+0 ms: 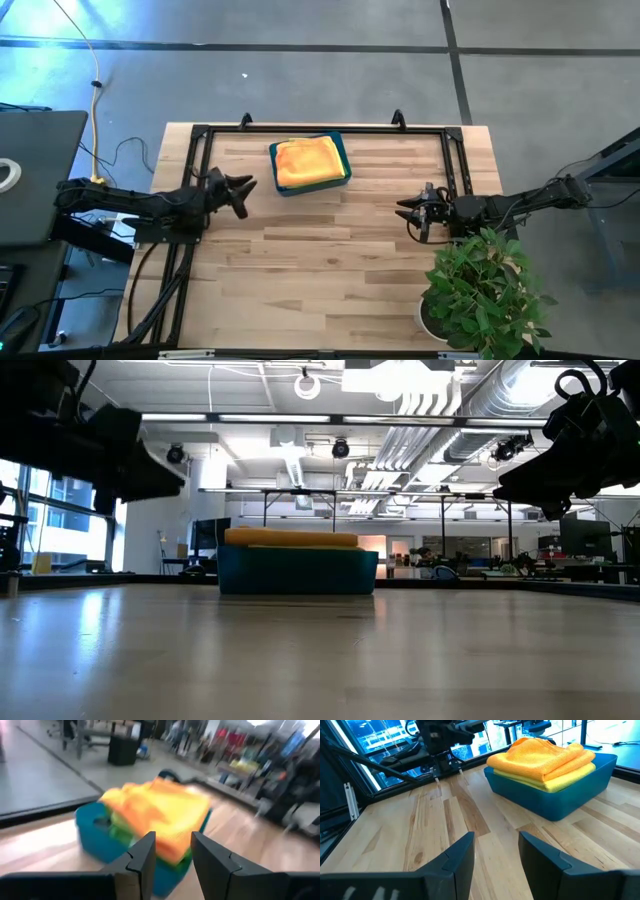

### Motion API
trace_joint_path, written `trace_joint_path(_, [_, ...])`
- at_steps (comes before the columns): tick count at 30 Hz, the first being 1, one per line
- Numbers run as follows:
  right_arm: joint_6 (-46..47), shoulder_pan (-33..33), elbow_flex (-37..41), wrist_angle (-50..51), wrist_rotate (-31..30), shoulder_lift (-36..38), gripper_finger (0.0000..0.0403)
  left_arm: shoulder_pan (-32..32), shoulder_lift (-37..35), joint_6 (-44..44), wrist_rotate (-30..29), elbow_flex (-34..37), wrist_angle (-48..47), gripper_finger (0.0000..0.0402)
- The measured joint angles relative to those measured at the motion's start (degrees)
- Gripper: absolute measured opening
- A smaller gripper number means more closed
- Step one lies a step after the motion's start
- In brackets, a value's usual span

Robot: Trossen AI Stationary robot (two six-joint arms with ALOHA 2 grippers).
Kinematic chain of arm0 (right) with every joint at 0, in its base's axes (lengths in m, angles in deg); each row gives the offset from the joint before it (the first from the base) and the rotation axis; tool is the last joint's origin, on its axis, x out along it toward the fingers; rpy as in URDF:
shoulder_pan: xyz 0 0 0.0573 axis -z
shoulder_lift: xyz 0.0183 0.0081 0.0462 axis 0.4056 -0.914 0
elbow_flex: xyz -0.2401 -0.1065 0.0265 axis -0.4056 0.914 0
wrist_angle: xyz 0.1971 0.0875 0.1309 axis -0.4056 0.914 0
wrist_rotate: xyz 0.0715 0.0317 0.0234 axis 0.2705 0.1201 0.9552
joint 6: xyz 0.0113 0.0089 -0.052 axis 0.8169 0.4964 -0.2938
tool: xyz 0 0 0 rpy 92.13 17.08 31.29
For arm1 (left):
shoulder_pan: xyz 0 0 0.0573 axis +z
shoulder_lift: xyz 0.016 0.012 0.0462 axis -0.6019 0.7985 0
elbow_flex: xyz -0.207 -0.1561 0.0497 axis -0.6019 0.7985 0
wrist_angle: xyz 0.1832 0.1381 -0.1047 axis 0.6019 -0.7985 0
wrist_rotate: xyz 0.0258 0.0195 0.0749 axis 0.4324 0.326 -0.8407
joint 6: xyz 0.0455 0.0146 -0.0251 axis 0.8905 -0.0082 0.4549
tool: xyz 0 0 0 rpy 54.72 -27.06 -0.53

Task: Fold microfiber towels
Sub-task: Return to Home Position

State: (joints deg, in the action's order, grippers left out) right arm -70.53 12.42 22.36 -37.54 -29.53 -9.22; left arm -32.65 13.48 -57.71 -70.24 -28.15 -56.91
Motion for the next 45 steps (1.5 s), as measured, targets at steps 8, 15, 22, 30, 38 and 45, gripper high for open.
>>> trace_joint_path(8, [0.00,-0.02,0.01,0.00,0.00,0.00,0.0146,0.00,0.02,0.16,5.02,0.00,-8.89,0.0113])
trace_joint_path(15, [0.00,-0.01,0.01,0.00,-0.01,0.89,0.0146,-0.02,0.02,1.78,5.88,0.00,-8.82,0.0113])
trace_joint_path(22, [0.00,0.00,0.02,0.00,0.00,5.52,0.0146,-0.02,-1.19,1.85,5.89,0.00,-8.85,0.0113])
trace_joint_path(30, [0.00,0.00,0.02,0.00,-0.01,12.06,0.0146,0.70,-7.20,1.87,5.85,0.00,-8.76,0.0113])
trace_joint_path(38, [0.00,0.48,-0.01,-0.03,0.07,14.75,0.0146,2.70,-11.01,1.87,5.79,0.00,-8.79,0.0113])
trace_joint_path(45, [0.00,6.74,-0.01,-0.05,0.18,14.82,0.0146,5.41,-12.38,1.87,5.68,0.00,-8.81,0.0113])
